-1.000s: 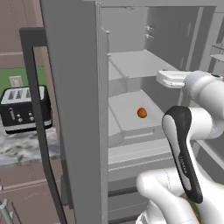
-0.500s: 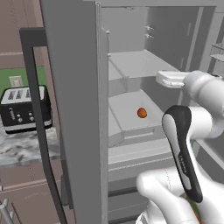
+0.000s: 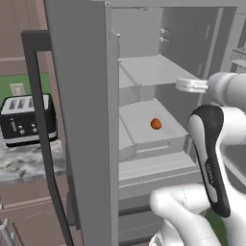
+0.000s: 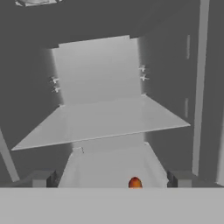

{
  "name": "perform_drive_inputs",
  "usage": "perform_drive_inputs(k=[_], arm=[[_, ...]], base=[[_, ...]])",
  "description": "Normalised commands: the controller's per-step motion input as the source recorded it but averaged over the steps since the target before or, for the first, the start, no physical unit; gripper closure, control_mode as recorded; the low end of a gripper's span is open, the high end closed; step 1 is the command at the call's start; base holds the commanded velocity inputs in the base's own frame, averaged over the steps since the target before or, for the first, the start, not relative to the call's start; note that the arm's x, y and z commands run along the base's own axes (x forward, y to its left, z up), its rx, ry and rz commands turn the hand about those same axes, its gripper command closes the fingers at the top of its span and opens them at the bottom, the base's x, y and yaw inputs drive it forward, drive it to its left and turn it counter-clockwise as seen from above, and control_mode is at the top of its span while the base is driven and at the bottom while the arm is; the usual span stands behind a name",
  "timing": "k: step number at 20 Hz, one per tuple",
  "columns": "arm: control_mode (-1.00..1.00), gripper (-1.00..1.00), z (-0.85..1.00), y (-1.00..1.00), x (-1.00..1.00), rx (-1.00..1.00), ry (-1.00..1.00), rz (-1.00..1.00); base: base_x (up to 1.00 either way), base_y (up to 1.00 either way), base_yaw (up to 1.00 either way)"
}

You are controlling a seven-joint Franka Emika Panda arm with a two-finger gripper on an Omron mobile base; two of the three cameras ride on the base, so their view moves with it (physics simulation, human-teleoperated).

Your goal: Retrieve the peach and mango from the fridge and place them into the bowl on the dining table.

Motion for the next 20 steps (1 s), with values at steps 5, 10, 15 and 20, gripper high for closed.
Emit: perform_drive_inputs(k=[5,10,15,20], arm=[[-1.00,-1.00,-0.14,-0.01,-0.44,0.00,0.16,0.00],[-1.00,-1.00,-0.29,0.03,-0.06,-0.06,0.28,0.01],[-1.00,-1.00,-0.41,0.02,0.02,-0.10,0.29,0.00],[-1.00,-1.00,-0.49,0.00,0.05,-0.09,0.26,0.00]], base=[[0.00,0.00,0.00],[0.00,0.00,0.00],[0.00,0.00,0.00],[0.00,0.00,0.00]])
